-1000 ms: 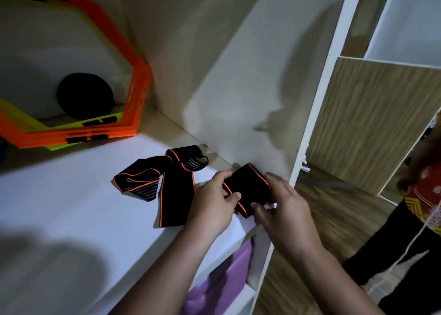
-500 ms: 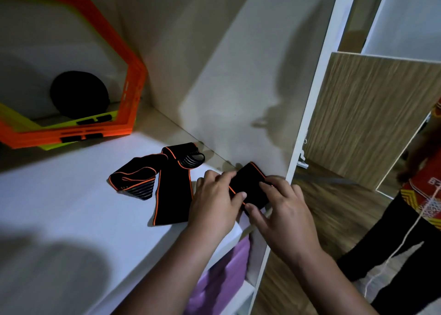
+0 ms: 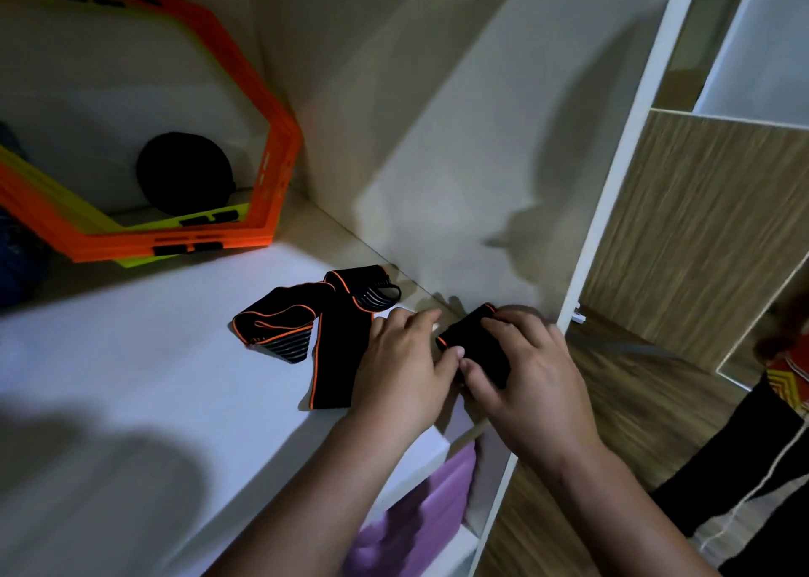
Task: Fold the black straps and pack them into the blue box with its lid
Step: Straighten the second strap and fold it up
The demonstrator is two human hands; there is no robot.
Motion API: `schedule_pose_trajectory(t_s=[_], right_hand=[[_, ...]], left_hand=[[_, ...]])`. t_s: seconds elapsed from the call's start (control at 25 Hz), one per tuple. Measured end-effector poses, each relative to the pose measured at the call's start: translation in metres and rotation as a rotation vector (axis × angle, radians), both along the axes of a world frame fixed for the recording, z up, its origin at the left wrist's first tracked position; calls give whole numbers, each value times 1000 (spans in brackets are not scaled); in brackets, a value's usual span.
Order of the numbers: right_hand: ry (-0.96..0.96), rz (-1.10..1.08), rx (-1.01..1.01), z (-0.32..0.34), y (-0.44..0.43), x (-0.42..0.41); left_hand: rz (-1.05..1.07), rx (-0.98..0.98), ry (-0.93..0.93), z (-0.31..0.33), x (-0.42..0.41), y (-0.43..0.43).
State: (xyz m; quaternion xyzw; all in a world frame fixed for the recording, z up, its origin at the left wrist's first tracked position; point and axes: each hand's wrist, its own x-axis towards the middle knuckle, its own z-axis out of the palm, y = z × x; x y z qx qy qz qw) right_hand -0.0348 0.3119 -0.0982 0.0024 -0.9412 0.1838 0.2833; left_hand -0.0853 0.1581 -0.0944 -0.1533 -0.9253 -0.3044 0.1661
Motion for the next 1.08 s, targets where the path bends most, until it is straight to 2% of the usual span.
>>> schedule_pose_trajectory(t_s=[0.2, 0.32, 0.44, 0.52, 0.64, 0.72, 0.8, 0.88, 1.08], right_hand=[[1, 130, 98, 27, -33, -39], [-119, 214, 185, 41, -56, -80], [-311, 232, 367, 49, -77, -130], [-405, 198, 501, 47, -88, -157], [-427, 160, 614, 40, -97, -175], [-431, 182, 604, 45, -99, -174], [-424, 246, 509, 60, -100, -171], [-398, 326, 297, 82, -97, -168], [-393, 693, -533, 123, -102, -161]], left_hand=[[7, -3, 110, 17, -24, -47], [122, -19, 149, 23, -38, -83], [292, -158, 70, 22, -43, -119], [323, -225, -16, 13, -46, -138], [314, -229, -92, 1, -44, -155], [291, -225, -93, 0, -43, -161], [272, -196, -91, 5, -43, -167], [255, -35, -112, 18, -47, -174], [168, 445, -202, 80, -54, -183]])
